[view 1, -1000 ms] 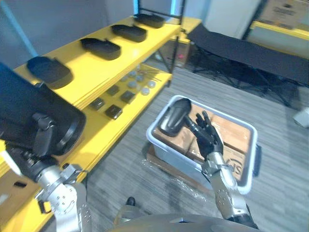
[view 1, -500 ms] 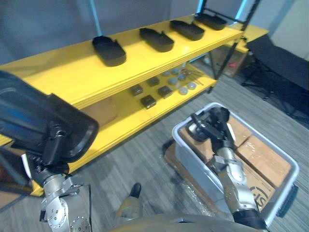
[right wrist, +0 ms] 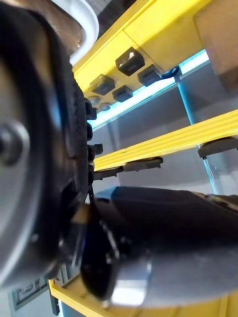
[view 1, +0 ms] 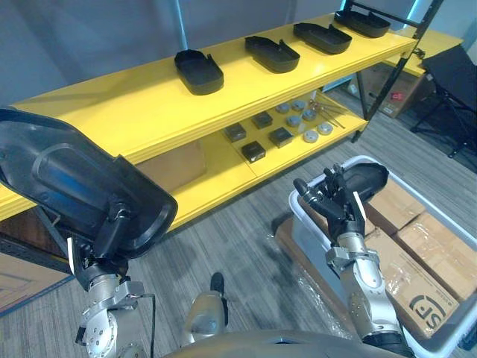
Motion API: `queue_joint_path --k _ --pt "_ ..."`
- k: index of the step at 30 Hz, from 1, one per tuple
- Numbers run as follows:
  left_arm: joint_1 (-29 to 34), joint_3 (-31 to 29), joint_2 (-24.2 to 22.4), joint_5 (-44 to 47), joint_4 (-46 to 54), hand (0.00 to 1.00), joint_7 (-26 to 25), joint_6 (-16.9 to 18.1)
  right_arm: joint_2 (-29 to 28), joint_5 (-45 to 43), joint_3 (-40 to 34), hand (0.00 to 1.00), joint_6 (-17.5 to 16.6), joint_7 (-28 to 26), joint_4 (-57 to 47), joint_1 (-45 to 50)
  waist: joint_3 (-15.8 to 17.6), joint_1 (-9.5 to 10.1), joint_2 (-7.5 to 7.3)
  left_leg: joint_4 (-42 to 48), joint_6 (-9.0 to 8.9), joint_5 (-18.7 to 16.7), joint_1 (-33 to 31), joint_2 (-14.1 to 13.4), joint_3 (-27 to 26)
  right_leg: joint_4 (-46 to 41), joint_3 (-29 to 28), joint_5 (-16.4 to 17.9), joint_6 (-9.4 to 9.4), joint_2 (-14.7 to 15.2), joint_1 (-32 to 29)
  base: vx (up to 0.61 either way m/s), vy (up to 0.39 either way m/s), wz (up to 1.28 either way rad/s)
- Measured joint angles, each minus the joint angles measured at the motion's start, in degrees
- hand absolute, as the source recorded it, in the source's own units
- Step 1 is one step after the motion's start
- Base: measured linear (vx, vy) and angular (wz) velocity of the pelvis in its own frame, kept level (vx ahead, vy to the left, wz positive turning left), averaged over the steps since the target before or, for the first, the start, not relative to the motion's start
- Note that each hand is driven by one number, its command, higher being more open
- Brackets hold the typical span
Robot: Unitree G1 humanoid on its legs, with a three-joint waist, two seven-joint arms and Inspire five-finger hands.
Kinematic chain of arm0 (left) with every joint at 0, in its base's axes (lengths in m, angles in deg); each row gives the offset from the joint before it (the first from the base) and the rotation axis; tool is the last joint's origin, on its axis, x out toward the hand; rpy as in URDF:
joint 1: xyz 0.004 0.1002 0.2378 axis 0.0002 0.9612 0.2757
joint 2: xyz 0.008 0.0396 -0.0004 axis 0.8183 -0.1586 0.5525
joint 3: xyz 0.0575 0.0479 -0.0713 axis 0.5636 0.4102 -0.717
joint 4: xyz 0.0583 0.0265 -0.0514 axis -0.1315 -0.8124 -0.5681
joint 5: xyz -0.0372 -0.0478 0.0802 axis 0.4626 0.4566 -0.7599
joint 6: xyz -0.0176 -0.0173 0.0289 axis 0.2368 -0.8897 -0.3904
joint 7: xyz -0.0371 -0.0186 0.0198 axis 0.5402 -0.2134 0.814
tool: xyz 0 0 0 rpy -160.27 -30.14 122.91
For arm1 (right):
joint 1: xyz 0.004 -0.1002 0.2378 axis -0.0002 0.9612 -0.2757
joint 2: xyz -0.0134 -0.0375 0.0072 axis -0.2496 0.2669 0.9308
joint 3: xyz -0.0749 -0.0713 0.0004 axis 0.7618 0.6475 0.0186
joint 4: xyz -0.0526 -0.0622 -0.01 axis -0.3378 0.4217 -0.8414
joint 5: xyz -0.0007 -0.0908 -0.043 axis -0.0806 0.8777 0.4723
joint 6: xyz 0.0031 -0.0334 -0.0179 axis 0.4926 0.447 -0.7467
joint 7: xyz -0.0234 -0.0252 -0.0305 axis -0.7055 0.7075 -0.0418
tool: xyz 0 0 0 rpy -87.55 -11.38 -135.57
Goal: Walk over and take three plastic housings, then place them on the shelf
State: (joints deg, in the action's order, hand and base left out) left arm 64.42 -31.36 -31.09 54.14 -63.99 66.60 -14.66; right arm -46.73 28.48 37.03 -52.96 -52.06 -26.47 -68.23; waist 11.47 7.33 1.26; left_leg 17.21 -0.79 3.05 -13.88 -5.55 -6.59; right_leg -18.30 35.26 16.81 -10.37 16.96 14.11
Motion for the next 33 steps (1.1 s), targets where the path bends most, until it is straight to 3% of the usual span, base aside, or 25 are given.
queue_joint_path --k 2,4,5,6,7,8,9,10,12,15,16,17,18,19,20,22,25,28,29,31,33 --pt "-0.92 -1.58 0.28 -3.94 0.40 0.00 -0.52 0.00 -2.20 0.25 0.24 1.00 0.00 1.06 0.01 -0.58 0.74 0.62 -1.52 7.84 1.14 -5.19 -2.43 0.69 -0.58 0.34 0.93 0.95 -1.03 1.14 2.13 0.12 0.155 0.24" --pt "-1.31 -2.37 1.04 -6.14 0.67 0.00 -0.96 0.01 -3.37 0.26 0.23 1.00 -0.01 1.72 0.01 -0.50 0.32 1.02 -2.87 11.93 2.22 -9.13 -3.19 1.58 -1.98 0.21 1.58 0.86 -0.47 2.36 3.73 0.23 0.171 0.25" --pt "-2.76 -2.33 1.26 -7.75 0.32 0.00 -1.74 -0.01 -3.15 0.35 0.16 1.00 -0.35 2.02 0.06 -0.72 0.18 0.71 -2.69 13.60 1.86 -11.42 -3.53 3.00 -0.77 -7.38 -0.84 -1.08 4.07 4.14 1.87 0.30 0.198 0.53" --pt "-3.48 -2.18 1.28 -8.94 0.28 0.00 -1.98 -0.05 -3.01 0.44 0.03 1.00 -0.62 2.06 0.26 -0.74 0.00 0.12 -2.61 13.24 2.27 -11.70 -3.39 3.98 0.24 -12.27 -3.01 -3.22 7.38 5.26 -0.59 0.32 0.245 0.88" --pt "-5.00 -2.09 1.72 -11.16 0.50 0.00 -2.02 -0.02 -3.06 0.57 -0.45 1.00 -1.31 2.14 0.28 -0.88 -0.13 -1.02 -2.57 10.84 2.65 -11.81 -2.05 5.54 1.88 -20.55 -9.20 -9.77 10.63 6.20 -5.35 0.35 0.269 1.00" --pt "-7.05 -2.08 3.18 -12.87 0.65 0.00 -2.68 0.10 -3.30 2.78 -0.63 1.00 -3.22 2.16 0.27 -1.37 -0.15 -1.91 -2.65 8.04 3.53 -11.29 -0.40 6.39 4.32 -27.02 -15.36 -9.01 7.66 4.33 -9.83 0.35 0.217 0.96" --pt "-8.06 -1.86 3.90 -12.88 0.64 0.00 -3.02 0.11 -3.21 3.94 -0.67 1.00 -4.31 2.01 0.14 -1.68 -0.16 -2.49 -2.71 6.48 4.10 -10.94 0.65 7.04 5.60 -29.12 -17.26 -6.90 6.90 2.64 -11.75 0.38 0.123 0.98" --pt "-9.70 -1.62 4.56 -12.82 0.63 0.00 -3.79 0.23 -3.09 7.19 -1.22 1.00 -5.85 1.71 -1.25 -1.88 -0.07 -3.61 -2.54 3.31 5.33 -9.94 3.58 8.09 7.53 -29.43 -19.72 -3.25 7.28 -0.93 -14.25 0.35 0.063 0.88" --pt "-11.65 -1.01 4.66 -12.76 0.64 0.00 -3.84 0.93 -2.24 8.90 -2.60 1.00 -7.56 0.33 -6.21 -1.89 -0.31 -4.48 -2.03 -0.89 5.10 -9.30 8.25 9.20 9.67 -22.33 -20.19 0.04 8.55 -5.52 -17.46 0.38 0.045 0.74" --pt "-13.77 0.90 4.90 -12.79 0.63 0.00 -3.76 1.58 2.18 8.75 -4.65 1.00 -10.85 -1.45 -12.21 -2.89 -1.21 -5.15 -0.53 -1.98 4.74 -9.79 9.86 9.25 12.76 -11.58 -23.13 -0.19 8.58 -9.77 -24.72 0.35 0.000 0.64" --pt "-13.95 1.25 5.01 -12.78 0.62 0.00 -3.77 1.92 3.03 8.27 -5.40 1.00 -11.75 -2.36 -13.38 -4.18 -1.21 -6.18 -0.45 -2.28 4.28 -10.04 10.72 9.25 14.44 -8.17 -25.39 -1.27 7.37 -10.56 -27.31 0.42 -0.088 0.77" --pt "-13.99 2.23 5.24 -12.78 0.29 0.00 -3.89 1.92 3.24 6.87 -5.73 1.00 -12.48 -2.96 -14.55 -4.59 -1.28 -6.43 -0.69 -2.27 3.28 -10.65 12.03 9.39 15.53 -4.07 -27.59 -4.74 7.52 -11.23 -28.27 0.36 -0.119 0.82" --pt "-13.71 2.95 5.52 -12.79 0.09 0.00 -4.00 1.92 3.13 6.33 -5.57 1.00 -12.95 -3.06 -15.14 -4.60 -1.55 -6.38 -1.33 -2.06 2.27 -11.35 13.15 9.86 16.49 -0.15 -28.63 -9.45 7.83 -11.07 -27.82 0.37 -0.178 0.72" --pt "-13.38 3.53 6.05 -12.83 0.10 0.00 -3.98 1.94 2.96 6.14 -5.04 1.00 -12.97 -3.09 -15.77 -4.60 -2.14 -6.35 -2.79 -1.35 1.15 -12.50 13.85 10.85 17.32 3.12 -29.76 -16.57 8.49 -10.52 -27.15 0.38 -0.246 0.75" --pt "-13.35 4.29 6.59 -12.92 -0.09 0.00 -3.97 2.07 3.40 6.12 -4.16 1.00 -13.05 -3.13 -16.61 -4.72 -3.05 -6.10 -4.29 -0.30 1.19 -15.32 14.61 11.91 17.76 4.16 -28.79 -21.29 8.74 -9.09 -25.76 0.37 -0.273 0.57" --pt "-12.94 5.35 5.62 -12.95 0.07 0.00 -3.96 2.09 4.47 6.16 -2.52 1.00 -13.13 -3.07 -16.75 -6.80 -3.49 -5.14 -1.84 1.79 0.69 -18.10 14.15 8.92 18.08 7.59 -27.11 -20.30 8.67 -11.73 -23.39 0.28 -0.207 0.23" --pt "-12.98 5.70 5.66 -14.57 0.35 0.00 -2.50 2.08 4.65 7.01 -1.68 1.00 -13.14 -3.02 -17.05 -8.14 -4.06 -4.76 -0.70 1.37 -0.07 -19.06 14.38 5.29 16.99 9.45 -23.79 -18.80 10.51 -14.17 -21.04 0.20 -0.146 0.39" --pt "-12.95 6.63 5.69 -14.79 -0.18 0.00 -1.36 2.08 5.89 7.05 -2.68 1.00 -13.15 -3.26 -20.72 -7.89 -3.78 -5.34 -0.35 10.51 -0.32 -18.97 11.86 3.72 11.05 9.87 -20.72 -16.91 11.17 -14.25 -17.36 0.14 -0.091 0.63" --pt "-13.14 6.61 5.75 -14.80 -0.62 0.00 -0.44 2.08 7.04 7.09 -3.87 1.00 -13.24 -3.76 -22.70 -7.93 -3.56 -5.57 -0.10 15.42 -2.01 -18.03 9.96 2.96 7.62 11.68 -19.42 -16.70 11.51 -13.85 -14.65 0.10 -0.022 0.56" --pt "-13.45 6.61 5.91 -14.80 -0.98 0.00 0.60 2.12 7.58 7.06 -6.94 1.00 -13.92 -4.74 -25.66 -7.97 -3.50 -6.05 -0.19 15.77 0.18 -20.57 8.30 0.58 2.40 12.88 -17.74 -15.72 11.49 -12.35 -12.55 0.07 0.007 0.57" --pt "-13.91 6.86 5.86 -15.03 -1.37 0.00 1.05 2.12 7.59 6.36 -10.02 1.00 -15.02 -5.06 -27.30 -8.00 -3.69 -6.68 0.34 11.34 -0.39 -19.95 7.45 -2.11 0.36 12.86 -16.69 -14.93 10.63 -11.04 -11.66 0.05 0.066 0.38"
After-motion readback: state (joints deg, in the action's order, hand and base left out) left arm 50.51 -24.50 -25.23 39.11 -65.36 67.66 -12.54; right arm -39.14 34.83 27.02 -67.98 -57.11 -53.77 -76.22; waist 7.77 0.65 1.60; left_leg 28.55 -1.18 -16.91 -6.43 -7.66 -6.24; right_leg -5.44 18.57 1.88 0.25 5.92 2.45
